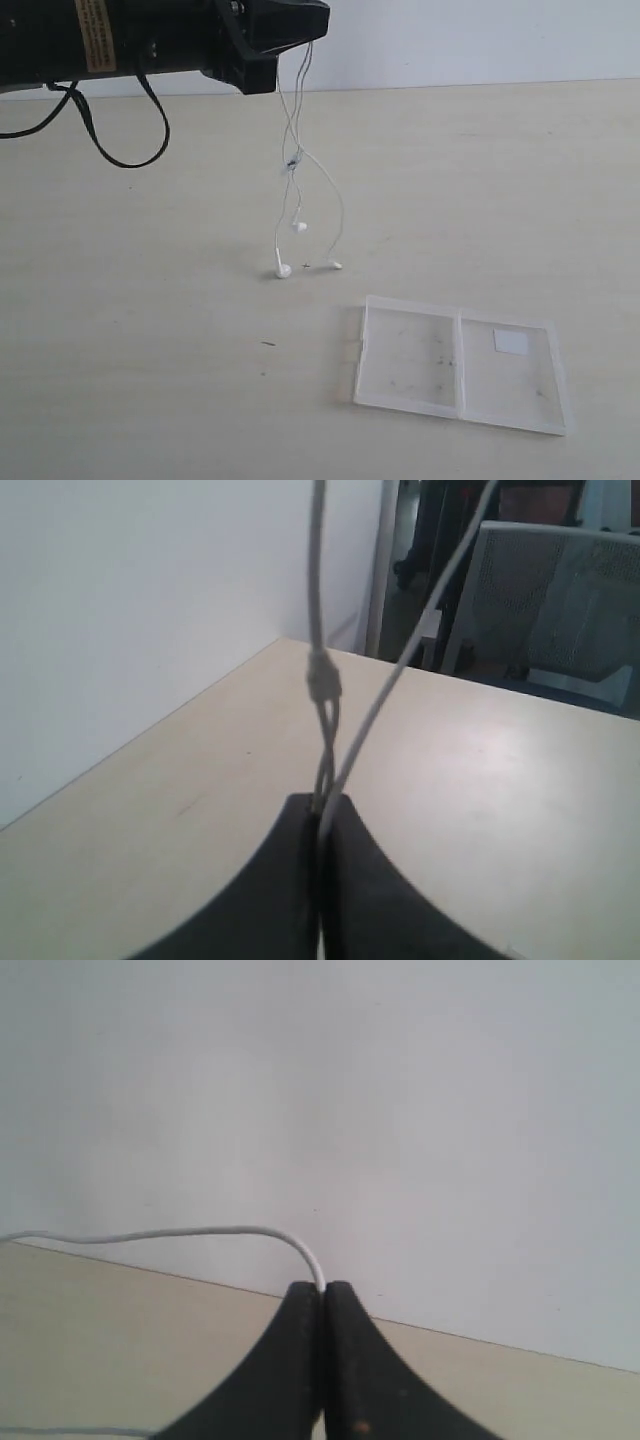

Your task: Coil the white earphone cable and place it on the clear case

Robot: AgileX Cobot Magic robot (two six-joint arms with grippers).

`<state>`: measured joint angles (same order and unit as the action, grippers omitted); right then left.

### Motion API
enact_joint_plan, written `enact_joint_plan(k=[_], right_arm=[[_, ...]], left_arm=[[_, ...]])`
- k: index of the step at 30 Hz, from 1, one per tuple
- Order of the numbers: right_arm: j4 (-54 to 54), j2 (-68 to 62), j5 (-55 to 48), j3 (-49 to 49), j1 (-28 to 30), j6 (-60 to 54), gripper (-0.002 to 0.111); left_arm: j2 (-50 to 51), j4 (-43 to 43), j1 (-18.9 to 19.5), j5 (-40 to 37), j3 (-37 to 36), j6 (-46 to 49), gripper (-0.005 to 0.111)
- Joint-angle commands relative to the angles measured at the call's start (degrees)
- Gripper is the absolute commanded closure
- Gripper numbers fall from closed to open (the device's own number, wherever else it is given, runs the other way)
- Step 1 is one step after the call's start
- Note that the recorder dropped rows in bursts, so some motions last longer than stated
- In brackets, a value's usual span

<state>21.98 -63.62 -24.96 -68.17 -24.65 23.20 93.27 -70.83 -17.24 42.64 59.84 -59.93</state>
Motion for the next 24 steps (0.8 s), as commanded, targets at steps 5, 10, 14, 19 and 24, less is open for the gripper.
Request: enact_joint_plan(k=[5, 10, 14, 19, 24], right_arm=[[0.32, 5.48, 14.91, 16.53, 5.05, 7.32, 0.108], [-1.90, 6.24, 24.96, 26.67, 7.03, 10.34, 0.108], [-4.27, 6.26, 31.26, 31.62, 7.46, 10.56, 0.108], [-5.71, 6.26, 34.30, 36.35, 7.46, 10.56, 0.108], [-5.55, 6.26, 34.95, 39.63, 7.31, 10.56, 0.108]], left_arm=[[-1.38, -4.58, 0.15, -4.71, 0.28, -4.49, 0.107], [-1.89, -10.64, 0.15, -8.21, 1.50, -9.97, 0.107], [-1.89, -17.20, 0.15, -8.35, 3.85, -16.05, 0.107], [-2.03, -20.54, 0.15, -8.71, 6.39, -20.33, 0.107], [-2.03, -23.59, 0.15, -8.71, 8.06, -23.32, 0.107]])
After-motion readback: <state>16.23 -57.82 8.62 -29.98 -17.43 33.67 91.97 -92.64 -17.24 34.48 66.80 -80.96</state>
